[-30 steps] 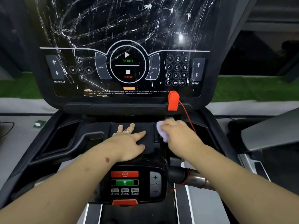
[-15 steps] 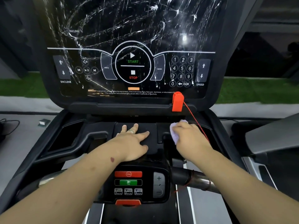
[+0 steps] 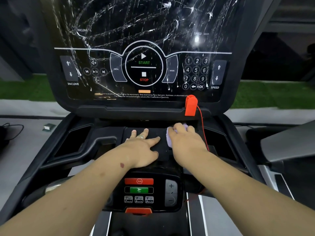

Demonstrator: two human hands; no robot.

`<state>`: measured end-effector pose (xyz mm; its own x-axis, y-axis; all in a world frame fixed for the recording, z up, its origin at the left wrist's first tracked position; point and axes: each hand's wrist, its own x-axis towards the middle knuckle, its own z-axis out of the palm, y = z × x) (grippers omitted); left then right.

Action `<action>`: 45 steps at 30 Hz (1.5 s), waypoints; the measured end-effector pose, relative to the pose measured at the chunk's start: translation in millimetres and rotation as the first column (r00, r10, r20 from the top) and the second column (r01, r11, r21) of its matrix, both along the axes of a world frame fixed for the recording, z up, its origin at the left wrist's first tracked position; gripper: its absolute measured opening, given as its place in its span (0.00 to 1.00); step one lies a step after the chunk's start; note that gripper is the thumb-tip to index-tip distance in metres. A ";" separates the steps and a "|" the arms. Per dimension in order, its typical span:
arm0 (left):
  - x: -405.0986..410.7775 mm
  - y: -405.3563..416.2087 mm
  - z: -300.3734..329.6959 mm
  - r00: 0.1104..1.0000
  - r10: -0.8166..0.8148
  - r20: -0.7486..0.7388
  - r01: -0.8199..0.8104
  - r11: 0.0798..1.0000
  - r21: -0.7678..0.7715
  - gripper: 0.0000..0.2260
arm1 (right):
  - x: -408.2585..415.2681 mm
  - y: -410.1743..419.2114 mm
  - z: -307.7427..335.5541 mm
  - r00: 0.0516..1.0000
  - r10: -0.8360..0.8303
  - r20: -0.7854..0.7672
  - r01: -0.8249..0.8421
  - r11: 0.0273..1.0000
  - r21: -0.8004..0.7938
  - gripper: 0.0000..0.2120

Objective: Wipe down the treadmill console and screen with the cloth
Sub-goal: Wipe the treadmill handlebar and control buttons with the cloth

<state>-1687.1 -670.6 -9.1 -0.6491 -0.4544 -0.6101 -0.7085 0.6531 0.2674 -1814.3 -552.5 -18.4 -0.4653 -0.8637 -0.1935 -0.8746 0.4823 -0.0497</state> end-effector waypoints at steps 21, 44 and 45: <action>4.6 -7.3 -7.9 0.999 0.002 -0.048 -0.001 1.000 0.026 0.29 | 21.2 -19.3 22.9 0.981 0.070 -0.181 -0.011 0.951 0.308 0.27; -0.1 -11.0 -8.7 1.000 0.012 -0.029 -0.011 0.999 0.050 0.36 | -20.8 19.1 25.6 0.919 0.341 0.199 -0.362 0.929 0.081 0.15; -0.3 -11.1 -9.3 0.999 0.011 -0.030 -0.010 0.999 0.048 0.36 | -20.7 19.4 23.0 0.921 0.341 0.188 -0.358 0.931 0.063 0.16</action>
<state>-1687.5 -681.7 -18.4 -0.6632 -0.4321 -0.6111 -0.7061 0.6319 0.3196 -1835.0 -533.1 4.6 -0.0893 -0.9391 -0.3319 -0.9705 0.1569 -0.1830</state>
